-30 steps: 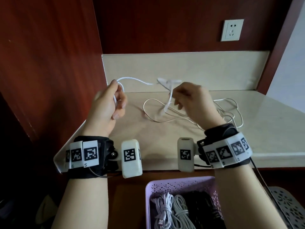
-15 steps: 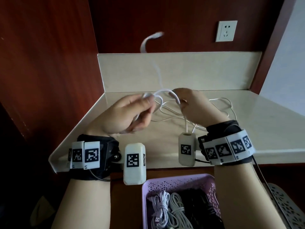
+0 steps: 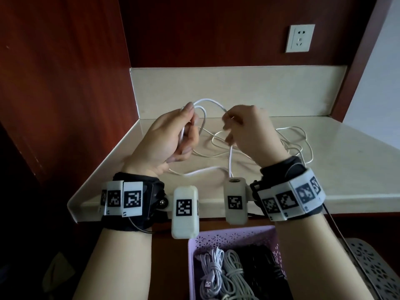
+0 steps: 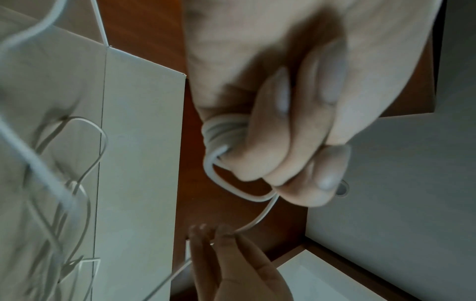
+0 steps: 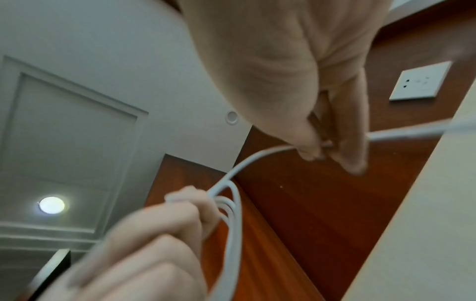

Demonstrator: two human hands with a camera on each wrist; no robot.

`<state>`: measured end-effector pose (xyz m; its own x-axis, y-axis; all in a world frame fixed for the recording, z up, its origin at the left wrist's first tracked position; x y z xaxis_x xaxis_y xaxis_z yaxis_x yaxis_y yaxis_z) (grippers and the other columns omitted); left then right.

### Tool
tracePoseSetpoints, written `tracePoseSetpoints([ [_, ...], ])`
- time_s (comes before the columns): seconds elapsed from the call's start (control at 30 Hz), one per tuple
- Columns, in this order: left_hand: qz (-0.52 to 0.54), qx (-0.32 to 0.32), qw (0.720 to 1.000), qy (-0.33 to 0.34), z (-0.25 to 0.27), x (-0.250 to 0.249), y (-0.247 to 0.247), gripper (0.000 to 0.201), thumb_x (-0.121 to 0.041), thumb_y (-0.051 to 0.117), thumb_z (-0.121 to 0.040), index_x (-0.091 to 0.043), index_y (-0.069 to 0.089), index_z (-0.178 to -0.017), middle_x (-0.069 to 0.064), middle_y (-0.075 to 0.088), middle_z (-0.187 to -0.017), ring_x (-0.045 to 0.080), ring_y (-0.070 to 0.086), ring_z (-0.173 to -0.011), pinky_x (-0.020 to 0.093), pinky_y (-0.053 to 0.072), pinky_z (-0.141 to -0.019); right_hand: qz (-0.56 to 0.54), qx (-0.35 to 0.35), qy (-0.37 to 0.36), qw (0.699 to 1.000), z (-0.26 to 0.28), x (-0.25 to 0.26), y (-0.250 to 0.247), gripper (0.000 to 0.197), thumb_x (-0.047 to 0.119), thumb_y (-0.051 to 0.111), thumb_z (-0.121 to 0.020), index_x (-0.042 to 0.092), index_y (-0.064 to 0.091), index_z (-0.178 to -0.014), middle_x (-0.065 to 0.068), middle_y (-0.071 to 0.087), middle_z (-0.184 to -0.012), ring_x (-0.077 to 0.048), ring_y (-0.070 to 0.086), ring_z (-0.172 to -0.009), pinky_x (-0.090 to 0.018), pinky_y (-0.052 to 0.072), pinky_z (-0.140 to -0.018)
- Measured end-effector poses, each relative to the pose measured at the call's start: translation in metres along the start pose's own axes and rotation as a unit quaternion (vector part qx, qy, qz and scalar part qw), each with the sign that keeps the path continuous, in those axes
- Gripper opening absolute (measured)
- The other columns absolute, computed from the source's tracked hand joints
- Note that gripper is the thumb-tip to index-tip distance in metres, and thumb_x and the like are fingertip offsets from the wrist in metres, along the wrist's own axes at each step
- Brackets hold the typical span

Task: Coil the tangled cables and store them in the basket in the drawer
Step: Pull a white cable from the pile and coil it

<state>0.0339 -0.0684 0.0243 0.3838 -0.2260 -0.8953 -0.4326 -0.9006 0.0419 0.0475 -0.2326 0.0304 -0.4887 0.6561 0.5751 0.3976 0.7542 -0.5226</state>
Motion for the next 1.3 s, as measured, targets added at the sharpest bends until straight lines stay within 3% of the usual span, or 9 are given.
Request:
tracePoseSetpoints([
  [0.1, 0.005, 0.035, 0.999, -0.015, 0.001, 0.004, 0.006, 0.032, -0.031, 0.032, -0.1, -0.01, 0.042, -0.078, 0.001, 0.038, -0.037, 0.005, 0.019, -0.025, 0.007, 0.018, -0.037, 0.014, -0.164, -0.022, 0.986, -0.004, -0.009, -0.001, 0.016, 0.001, 0.05, -0.086, 0.004, 0.066, -0.084, -0.012, 0.068, -0.075, -0.027, 0.063, -0.066, -0.036, 0.047, -0.064],
  [0.23, 0.022, 0.079, 0.997, -0.013, 0.002, 0.005, 0.005, 0.035, -0.031, 0.029, -0.103, -0.009, 0.045, -0.079, 0.0, 0.042, -0.035, 0.007, 0.019, -0.024, 0.017, 0.017, -0.038, -0.005, -0.221, -0.075, 0.972, -0.003, -0.008, 0.007, 0.018, 0.003, 0.052, -0.091, -0.004, 0.066, -0.1, -0.025, 0.06, -0.121, -0.027, 0.058, -0.114, -0.003, 0.035, -0.091],
  [0.47, 0.234, 0.045, 0.969, 0.07, -0.005, -0.003, 0.001, 0.046, -0.028, 0.019, -0.102, -0.002, 0.057, -0.105, 0.002, 0.071, -0.069, -0.001, 0.032, -0.024, 0.011, 0.028, -0.03, 0.11, 0.022, -0.089, 0.99, 0.004, -0.001, 0.02, 0.024, 0.035, 0.047, -0.094, 0.02, 0.065, -0.091, -0.004, 0.068, -0.077, -0.033, 0.06, -0.074, -0.038, 0.049, -0.066],
  [0.67, 0.332, -0.114, 0.93, 0.108, -0.006, -0.003, -0.01, 0.045, -0.031, 0.018, -0.106, -0.01, 0.043, -0.136, -0.013, 0.07, -0.091, 0.001, 0.051, -0.047, 0.011, 0.044, -0.055, 0.181, 0.142, -0.076, 0.97, 0.011, 0.016, 0.028, 0.023, 0.028, 0.05, -0.095, 0.027, 0.066, -0.111, 0.002, 0.069, -0.11, -0.026, 0.058, -0.104, -0.039, 0.048, -0.084],
  [0.83, 0.188, -0.2, 0.953, 0.124, -0.009, -0.002, -0.015, 0.047, -0.032, 0.017, -0.105, -0.017, 0.031, -0.147, -0.013, 0.047, -0.139, 0.002, 0.039, -0.133, 0.04, 0.036, -0.111, 0.14, 0.176, -0.062, 0.972, 0.016, 0.022, 0.024, 0.028, 0.031, 0.048, -0.096, 0.031, 0.063, -0.12, 0.003, 0.064, -0.115, -0.025, 0.056, -0.11, -0.039, 0.045, -0.092],
  [0.9, 0.155, -0.239, 0.951, 0.123, -0.009, 0.001, -0.017, 0.042, -0.032, 0.023, -0.105, -0.02, 0.038, -0.143, -0.017, 0.053, -0.132, -0.001, 0.039, -0.133, 0.044, 0.029, -0.114, 0.149, 0.179, -0.056, 0.971, 0.017, 0.021, 0.018, 0.029, 0.033, 0.048, -0.096, 0.033, 0.062, -0.122, 0.0, 0.061, -0.112, -0.024, 0.055, -0.109, -0.037, 0.043, -0.092],
  [1.03, 0.067, -0.34, 0.926, 0.149, -0.009, 0.008, -0.032, 0.026, -0.025, 0.038, -0.104, -0.022, 0.051, -0.126, 0.006, 0.066, -0.081, -0.004, 0.055, -0.063, 0.028, 0.044, -0.087, 0.216, 0.19, -0.025, 0.957, 0.016, 0.015, 0.002, 0.023, 0.038, 0.049, -0.095, 0.031, 0.068, -0.104, 0.002, 0.056, -0.09, -0.022, 0.055, -0.091, -0.029, 0.038, -0.072],
  [1.13, -0.058, -0.32, 0.931, 0.167, -0.01, 0.009, -0.037, 0.021, -0.017, 0.033, -0.104, -0.037, 0.041, -0.108, -0.005, 0.04, -0.136, -0.003, 0.053, -0.106, 0.029, 0.044, -0.095, 0.173, 0.182, -0.034, 0.967, 0.013, 0.014, -0.012, 0.026, 0.038, 0.055, -0.092, 0.02, 0.069, -0.08, -0.004, 0.06, -0.072, -0.017, 0.049, -0.063, -0.03, 0.037, -0.059],
  [1.3, -0.289, -0.225, 0.899, 0.239, -0.02, 0.019, -0.028, 0.028, -0.004, 0.031, -0.094, -0.028, 0.024, -0.081, 0.031, 0.043, -0.124, 0.044, 0.031, -0.136, 0.025, 0.03, -0.097, -0.094, 0.169, -0.059, 0.979, 0.019, 0.031, -0.022, 0.009, 0.019, 0.067, -0.086, 0.016, 0.071, -0.078, 0.007, 0.063, -0.064, 0.0, 0.051, -0.059, -0.011, 0.039, -0.059],
])
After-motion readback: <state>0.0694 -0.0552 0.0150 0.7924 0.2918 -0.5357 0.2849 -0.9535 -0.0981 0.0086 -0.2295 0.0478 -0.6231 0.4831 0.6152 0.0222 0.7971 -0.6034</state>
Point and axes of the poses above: each hand's wrist, its own z-axis away from the middle knuckle, its own y-axis out of the palm, x = y × z, the point moved 3 cm from there along -z, towards the middle knuckle
